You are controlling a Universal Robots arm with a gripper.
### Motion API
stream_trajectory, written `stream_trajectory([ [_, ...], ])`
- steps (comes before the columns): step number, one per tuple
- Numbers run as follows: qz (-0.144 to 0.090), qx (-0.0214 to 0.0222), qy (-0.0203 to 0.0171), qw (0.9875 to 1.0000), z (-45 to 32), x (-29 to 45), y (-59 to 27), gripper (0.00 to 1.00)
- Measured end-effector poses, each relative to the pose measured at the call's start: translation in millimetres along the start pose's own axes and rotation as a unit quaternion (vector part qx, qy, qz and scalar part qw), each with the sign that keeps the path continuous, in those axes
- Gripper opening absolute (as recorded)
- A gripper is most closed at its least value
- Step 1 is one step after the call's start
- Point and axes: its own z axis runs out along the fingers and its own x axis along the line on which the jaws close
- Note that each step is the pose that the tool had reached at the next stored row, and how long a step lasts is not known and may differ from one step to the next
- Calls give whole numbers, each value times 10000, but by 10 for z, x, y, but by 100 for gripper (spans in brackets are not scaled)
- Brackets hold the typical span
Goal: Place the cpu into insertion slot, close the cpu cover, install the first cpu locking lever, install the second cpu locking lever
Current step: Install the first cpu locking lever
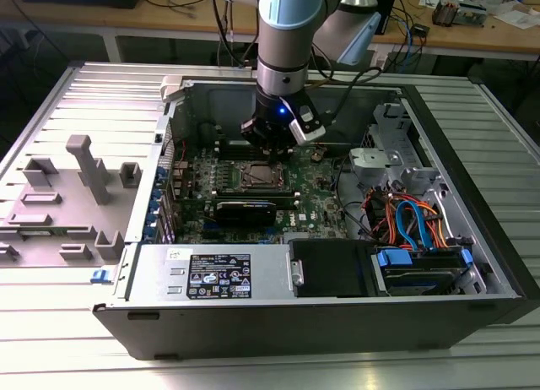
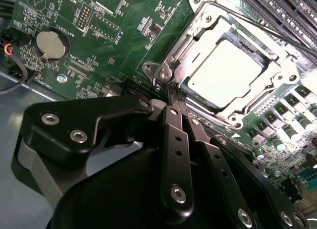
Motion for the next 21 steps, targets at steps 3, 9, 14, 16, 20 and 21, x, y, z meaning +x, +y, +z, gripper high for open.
stream_trajectory([
  [3,0,-12,0,10000,-24,0,7,11],
  [9,1,-66,-4,10000,-40,1,6,11],
  [14,1,-74,-5,10000,-40,4,-36,11],
  [16,1,-75,-5,10000,-40,4,-36,11],
  [20,0,-75,-5,10000,-40,4,-36,11],
  [21,0,-76,-5,10000,-37,4,-37,11],
])
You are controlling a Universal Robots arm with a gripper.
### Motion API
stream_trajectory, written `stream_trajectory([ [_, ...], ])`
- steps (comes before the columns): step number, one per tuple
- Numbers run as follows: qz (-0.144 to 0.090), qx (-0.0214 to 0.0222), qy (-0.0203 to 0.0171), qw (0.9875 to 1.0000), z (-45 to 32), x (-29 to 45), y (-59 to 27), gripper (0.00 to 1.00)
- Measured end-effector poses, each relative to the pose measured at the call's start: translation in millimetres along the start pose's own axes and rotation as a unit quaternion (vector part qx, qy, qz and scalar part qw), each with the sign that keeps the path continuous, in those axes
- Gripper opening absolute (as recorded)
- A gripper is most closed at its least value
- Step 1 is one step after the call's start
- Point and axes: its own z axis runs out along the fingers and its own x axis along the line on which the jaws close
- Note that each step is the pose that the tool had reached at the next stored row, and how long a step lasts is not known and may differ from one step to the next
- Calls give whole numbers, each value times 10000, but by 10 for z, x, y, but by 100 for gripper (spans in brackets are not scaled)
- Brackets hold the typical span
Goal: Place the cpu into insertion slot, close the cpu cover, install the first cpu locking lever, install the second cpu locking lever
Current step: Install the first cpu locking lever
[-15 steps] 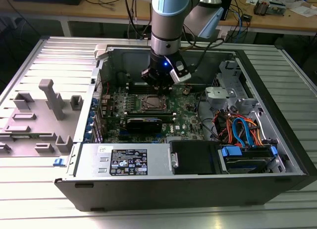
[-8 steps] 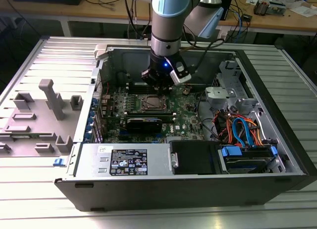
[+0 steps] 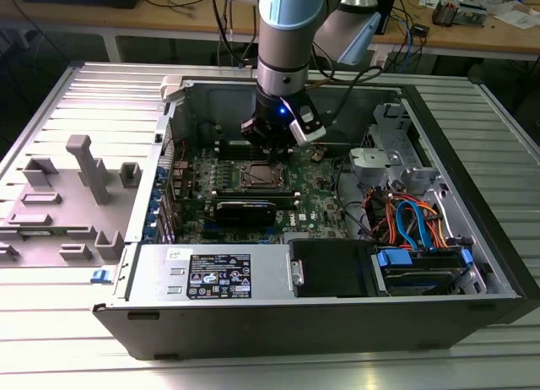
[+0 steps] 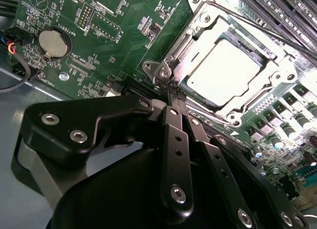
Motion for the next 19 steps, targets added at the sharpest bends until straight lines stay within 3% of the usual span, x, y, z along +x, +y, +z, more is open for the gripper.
stream_trajectory([
  [10,0,-7,1,10000,68,-6,-7,11],
  [11,0,-12,0,10000,61,-7,-7,11],
  [14,0,-18,-2,10000,-65,-8,6,11],
  [19,0,-16,-1,10000,-84,-4,-50,11],
])
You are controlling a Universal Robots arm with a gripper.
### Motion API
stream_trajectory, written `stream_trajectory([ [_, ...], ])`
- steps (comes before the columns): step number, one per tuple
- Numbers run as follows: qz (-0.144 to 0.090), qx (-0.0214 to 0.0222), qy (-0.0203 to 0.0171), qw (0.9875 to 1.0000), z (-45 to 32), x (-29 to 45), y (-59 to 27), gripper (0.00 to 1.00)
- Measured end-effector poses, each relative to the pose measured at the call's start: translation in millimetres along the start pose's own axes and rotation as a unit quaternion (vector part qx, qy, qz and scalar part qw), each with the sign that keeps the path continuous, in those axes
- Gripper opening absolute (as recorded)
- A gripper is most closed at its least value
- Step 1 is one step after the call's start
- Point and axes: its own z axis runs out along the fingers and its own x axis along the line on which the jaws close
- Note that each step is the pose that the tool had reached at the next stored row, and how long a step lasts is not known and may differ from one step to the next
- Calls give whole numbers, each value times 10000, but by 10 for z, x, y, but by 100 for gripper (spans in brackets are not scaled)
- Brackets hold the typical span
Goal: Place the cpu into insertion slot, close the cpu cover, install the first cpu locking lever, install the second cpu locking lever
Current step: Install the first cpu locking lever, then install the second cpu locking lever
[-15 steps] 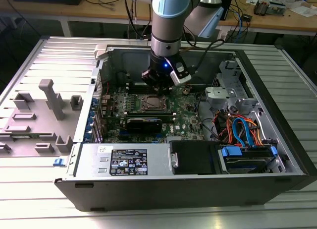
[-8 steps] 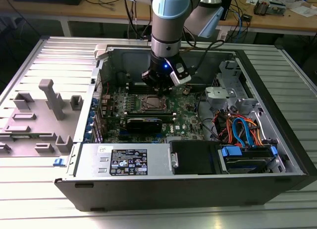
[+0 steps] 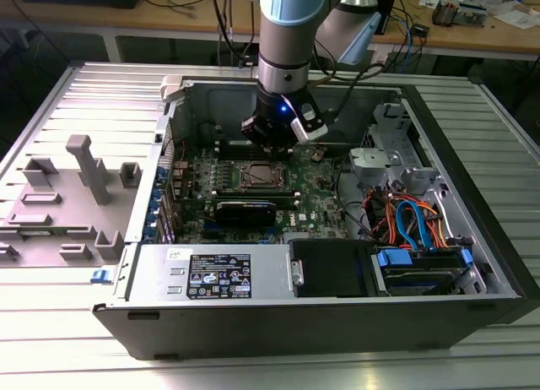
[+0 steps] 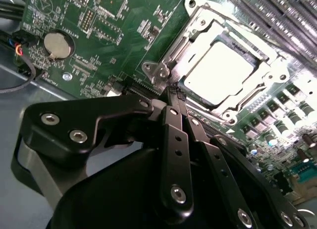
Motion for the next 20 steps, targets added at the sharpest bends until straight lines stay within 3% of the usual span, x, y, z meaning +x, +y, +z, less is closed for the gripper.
stream_trajectory([
  [16,0,0,0,10000,0,0,-3,11],
  [17,1,8,-16,10000,0,11,-1,11],
  [20,0,8,-17,10000,0,10,-1,11],
])
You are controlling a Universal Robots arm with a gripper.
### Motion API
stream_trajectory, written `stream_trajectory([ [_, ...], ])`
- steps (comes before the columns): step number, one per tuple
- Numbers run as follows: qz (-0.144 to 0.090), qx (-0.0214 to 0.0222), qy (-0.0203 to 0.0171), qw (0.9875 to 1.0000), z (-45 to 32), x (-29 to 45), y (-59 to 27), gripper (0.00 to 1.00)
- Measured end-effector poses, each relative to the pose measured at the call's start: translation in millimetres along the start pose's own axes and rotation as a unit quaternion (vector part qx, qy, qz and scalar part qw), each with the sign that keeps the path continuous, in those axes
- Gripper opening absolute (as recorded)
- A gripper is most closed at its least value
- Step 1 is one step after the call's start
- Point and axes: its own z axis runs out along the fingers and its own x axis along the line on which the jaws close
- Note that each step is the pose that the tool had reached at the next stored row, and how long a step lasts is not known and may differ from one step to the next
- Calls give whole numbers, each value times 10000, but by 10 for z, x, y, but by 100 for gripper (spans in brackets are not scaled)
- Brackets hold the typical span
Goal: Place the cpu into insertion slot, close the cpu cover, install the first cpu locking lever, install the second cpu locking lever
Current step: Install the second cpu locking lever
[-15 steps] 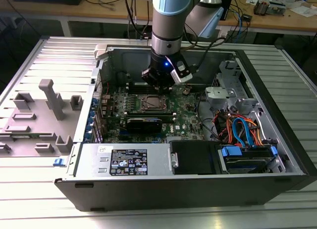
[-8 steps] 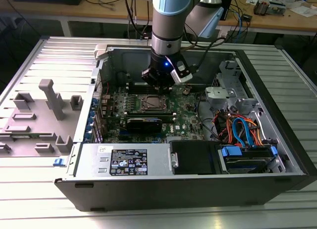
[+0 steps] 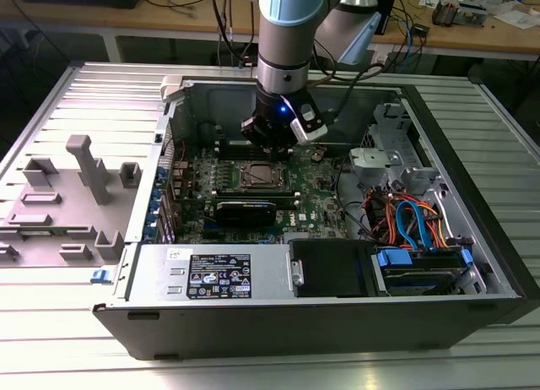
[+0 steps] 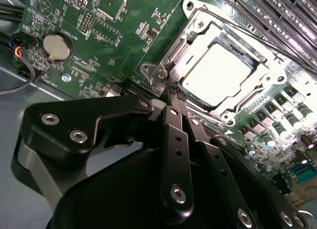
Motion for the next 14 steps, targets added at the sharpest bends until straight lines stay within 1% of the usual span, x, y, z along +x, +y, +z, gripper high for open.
stream_trajectory([
  [5,0,0,1,10000,-1,1,-19,11],
  [12,0,0,0,10000,-2,9,-104,11],
  [14,1,0,1,10000,-25,12,-110,11],
])
